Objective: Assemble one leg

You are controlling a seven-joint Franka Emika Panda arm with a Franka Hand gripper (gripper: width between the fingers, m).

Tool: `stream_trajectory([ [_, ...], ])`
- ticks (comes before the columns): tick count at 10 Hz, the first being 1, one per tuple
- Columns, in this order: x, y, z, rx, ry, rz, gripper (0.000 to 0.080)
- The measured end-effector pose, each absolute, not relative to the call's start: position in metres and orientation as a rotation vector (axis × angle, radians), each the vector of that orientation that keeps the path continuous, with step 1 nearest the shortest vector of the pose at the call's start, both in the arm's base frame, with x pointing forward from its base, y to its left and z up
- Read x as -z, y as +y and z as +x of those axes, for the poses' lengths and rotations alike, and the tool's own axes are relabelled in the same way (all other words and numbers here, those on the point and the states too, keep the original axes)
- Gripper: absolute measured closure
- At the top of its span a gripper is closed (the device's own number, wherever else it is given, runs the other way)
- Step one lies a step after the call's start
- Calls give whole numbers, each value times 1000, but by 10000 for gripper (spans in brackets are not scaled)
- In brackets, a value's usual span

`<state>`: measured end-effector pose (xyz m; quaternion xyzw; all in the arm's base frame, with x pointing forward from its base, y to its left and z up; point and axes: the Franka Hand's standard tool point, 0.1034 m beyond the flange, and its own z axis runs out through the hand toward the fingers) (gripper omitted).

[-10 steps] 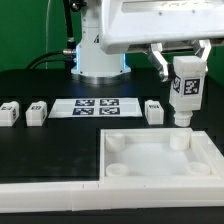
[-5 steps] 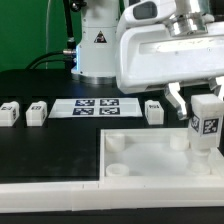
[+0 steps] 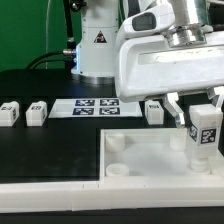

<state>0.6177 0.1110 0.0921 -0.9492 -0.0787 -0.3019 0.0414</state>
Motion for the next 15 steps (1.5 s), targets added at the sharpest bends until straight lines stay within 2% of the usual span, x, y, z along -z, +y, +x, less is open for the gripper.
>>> stream_trajectory([
  [8, -72, 113, 606, 873, -246, -2919, 508],
  [15, -70, 112, 605, 867, -243, -2921, 504],
])
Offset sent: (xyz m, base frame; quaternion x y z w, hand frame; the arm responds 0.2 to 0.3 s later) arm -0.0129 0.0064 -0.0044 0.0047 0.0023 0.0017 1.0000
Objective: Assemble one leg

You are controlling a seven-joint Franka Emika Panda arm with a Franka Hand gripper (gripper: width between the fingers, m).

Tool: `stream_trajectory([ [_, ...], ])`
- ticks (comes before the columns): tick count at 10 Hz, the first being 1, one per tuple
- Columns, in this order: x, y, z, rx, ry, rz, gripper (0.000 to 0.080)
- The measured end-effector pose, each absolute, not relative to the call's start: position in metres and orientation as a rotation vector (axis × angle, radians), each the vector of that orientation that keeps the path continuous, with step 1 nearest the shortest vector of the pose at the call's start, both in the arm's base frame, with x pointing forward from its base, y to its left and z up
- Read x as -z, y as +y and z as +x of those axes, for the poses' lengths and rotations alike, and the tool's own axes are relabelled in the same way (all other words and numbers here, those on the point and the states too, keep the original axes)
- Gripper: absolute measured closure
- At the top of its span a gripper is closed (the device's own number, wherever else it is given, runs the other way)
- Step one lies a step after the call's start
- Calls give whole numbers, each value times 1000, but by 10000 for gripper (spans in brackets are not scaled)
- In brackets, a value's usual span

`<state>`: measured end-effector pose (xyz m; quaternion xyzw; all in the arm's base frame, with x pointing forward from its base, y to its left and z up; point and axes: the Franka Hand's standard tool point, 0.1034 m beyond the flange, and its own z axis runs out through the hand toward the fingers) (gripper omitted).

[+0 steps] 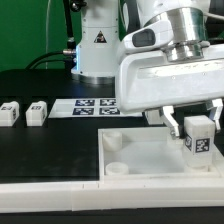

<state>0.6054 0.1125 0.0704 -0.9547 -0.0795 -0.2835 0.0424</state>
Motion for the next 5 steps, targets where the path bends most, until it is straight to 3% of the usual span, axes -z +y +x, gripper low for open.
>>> stream_trajectory([
  [1, -70, 112, 605, 867, -243, -2921, 291],
  [2, -70, 112, 605, 867, -243, -2921, 291],
  [3, -70, 112, 605, 867, -244, -2921, 176],
  [5, -70, 112, 605, 867, -244, -2921, 158],
])
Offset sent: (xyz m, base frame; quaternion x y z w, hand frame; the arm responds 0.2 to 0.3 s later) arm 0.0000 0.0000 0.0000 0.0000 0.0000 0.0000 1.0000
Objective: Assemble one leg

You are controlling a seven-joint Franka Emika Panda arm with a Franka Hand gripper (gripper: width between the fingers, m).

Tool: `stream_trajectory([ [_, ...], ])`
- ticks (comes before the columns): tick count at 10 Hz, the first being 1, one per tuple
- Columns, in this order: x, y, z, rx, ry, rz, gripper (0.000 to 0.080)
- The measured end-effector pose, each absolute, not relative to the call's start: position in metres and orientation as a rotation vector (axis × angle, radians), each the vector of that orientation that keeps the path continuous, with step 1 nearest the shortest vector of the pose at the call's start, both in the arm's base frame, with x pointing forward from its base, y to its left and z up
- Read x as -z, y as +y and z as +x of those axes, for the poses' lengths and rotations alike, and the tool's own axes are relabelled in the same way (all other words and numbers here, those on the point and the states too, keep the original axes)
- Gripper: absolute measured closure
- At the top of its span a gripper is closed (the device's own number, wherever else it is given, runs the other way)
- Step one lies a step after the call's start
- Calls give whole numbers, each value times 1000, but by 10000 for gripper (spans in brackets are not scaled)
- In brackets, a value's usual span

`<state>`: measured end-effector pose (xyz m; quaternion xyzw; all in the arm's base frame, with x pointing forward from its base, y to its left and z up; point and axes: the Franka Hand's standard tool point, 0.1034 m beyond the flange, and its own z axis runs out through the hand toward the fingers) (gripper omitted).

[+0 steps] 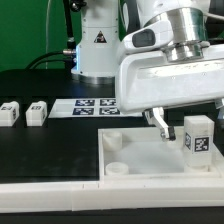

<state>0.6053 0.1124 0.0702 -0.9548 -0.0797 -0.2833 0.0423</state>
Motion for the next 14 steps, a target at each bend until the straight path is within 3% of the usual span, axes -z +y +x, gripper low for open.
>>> stream_trajectory([
  [4, -71, 112, 605, 859, -245, -2923, 150],
  [6, -92, 112, 608, 784, -256, -2942, 150],
  [8, -101, 113, 613, 727, -264, -2952, 150],
  [9, -98, 109, 611, 666, -264, -2966, 150],
  [12, -85, 115, 603, 216, -285, -3004, 150],
  [14, -88, 119, 612, -78, -292, -2990, 150],
])
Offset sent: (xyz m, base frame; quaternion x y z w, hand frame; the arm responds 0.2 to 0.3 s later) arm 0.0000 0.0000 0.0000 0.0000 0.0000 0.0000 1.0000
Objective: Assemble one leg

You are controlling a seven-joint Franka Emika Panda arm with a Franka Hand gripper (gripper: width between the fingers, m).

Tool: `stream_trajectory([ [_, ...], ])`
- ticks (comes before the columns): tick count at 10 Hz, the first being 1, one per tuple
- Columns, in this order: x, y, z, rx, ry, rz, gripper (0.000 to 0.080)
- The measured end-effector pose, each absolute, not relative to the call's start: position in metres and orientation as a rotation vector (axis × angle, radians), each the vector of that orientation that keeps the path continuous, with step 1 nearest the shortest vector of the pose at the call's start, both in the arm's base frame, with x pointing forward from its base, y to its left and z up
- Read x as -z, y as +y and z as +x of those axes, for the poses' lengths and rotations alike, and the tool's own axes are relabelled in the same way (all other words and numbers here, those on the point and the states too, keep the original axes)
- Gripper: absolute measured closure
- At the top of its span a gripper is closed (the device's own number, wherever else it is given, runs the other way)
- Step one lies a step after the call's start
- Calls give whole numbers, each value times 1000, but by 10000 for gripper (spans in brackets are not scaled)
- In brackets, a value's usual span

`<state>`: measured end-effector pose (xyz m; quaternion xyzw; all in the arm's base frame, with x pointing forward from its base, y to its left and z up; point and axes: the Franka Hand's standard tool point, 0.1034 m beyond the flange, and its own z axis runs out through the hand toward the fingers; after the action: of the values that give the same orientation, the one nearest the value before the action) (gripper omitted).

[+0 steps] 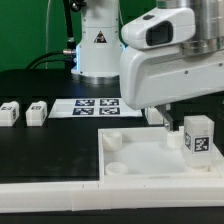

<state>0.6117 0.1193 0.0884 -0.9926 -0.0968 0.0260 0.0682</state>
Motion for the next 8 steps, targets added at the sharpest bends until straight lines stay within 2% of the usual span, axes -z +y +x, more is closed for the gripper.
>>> stream_trajectory([
  [5, -80, 123, 622, -78, -286, -2985, 165],
  [7, -80, 122, 622, -81, -207, -2993, 486],
  [8, -80, 121, 622, -81, -217, -2992, 486],
])
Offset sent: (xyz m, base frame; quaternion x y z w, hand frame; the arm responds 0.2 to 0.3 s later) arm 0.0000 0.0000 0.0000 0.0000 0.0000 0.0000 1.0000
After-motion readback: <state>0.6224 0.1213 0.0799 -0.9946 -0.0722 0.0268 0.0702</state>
